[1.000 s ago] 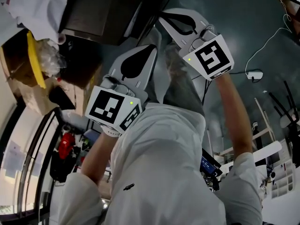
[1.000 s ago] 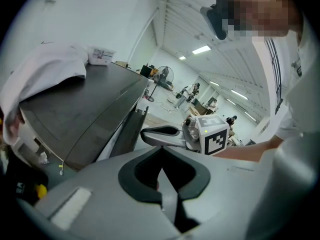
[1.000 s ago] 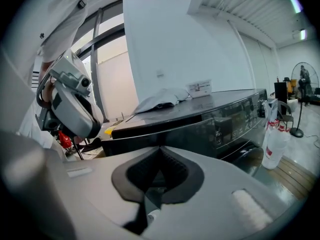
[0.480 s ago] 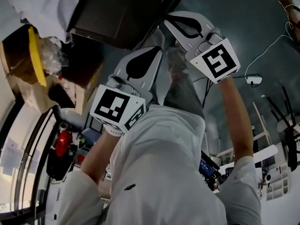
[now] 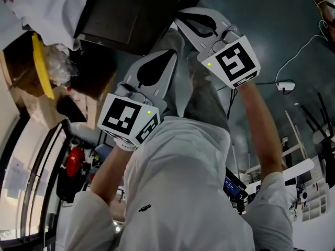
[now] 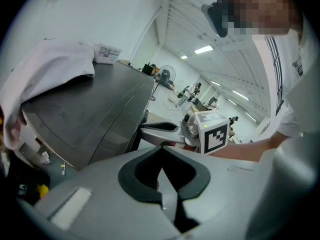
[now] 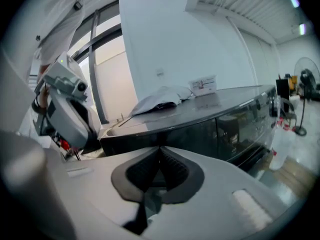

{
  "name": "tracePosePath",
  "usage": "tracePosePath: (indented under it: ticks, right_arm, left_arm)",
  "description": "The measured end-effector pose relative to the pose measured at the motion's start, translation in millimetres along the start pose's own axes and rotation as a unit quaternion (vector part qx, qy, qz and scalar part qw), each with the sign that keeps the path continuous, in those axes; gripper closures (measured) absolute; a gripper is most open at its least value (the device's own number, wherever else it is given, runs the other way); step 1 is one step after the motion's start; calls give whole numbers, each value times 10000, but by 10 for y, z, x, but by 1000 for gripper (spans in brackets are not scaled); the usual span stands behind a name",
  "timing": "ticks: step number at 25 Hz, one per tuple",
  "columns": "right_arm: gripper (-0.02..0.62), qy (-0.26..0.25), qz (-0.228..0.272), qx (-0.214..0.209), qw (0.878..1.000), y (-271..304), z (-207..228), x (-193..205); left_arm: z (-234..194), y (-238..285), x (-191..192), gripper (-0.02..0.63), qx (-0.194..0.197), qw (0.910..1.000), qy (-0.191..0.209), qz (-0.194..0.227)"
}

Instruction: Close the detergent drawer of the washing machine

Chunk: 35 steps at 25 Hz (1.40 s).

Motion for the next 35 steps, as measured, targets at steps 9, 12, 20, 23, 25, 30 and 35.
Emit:
tracePosePath:
  ticks: [9,12,20,23,25,30,35]
  right_arm:
    - [592,117,11,98,9999,32,4,-9]
    - [594,176,41,99,9998,-25,9,-24]
    - [593,-11,-9,237,9997,-393,-129,-133]
    - [594,-103,-28,399,9991,-599,-160,-226]
    - [594,-181,-71,530,9984,-745,-179,-284]
    - [594,-104,27,626,9980,-1077,-330,-428]
    - [594,-121,118,937,9955,-1492,-450,-619]
  left_arm:
    - [96,-68,-107,592,-25,9998,98,171]
    - [171,-109,-133,594,-24,9995,88,297]
    - [340,-243,-190,594,-61,9988,164,449]
    - [409,-273,-232,594,-57,9981,193,589]
    - [468,-292,-271,594,-38,9976,223,658]
    - [613,-370,-346,592,8,9959,279,865]
    - [830,-444,-480,594,107,9932,364,1096]
Point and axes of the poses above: the fingertips, and each gripper's own axes: y forward along the fingers, z to its right, x out of its underside, the point moved 1 cm from there along -y, backward along the fingers, and after that the axes turned 7 degrees about -x, right-handed, at the moved point
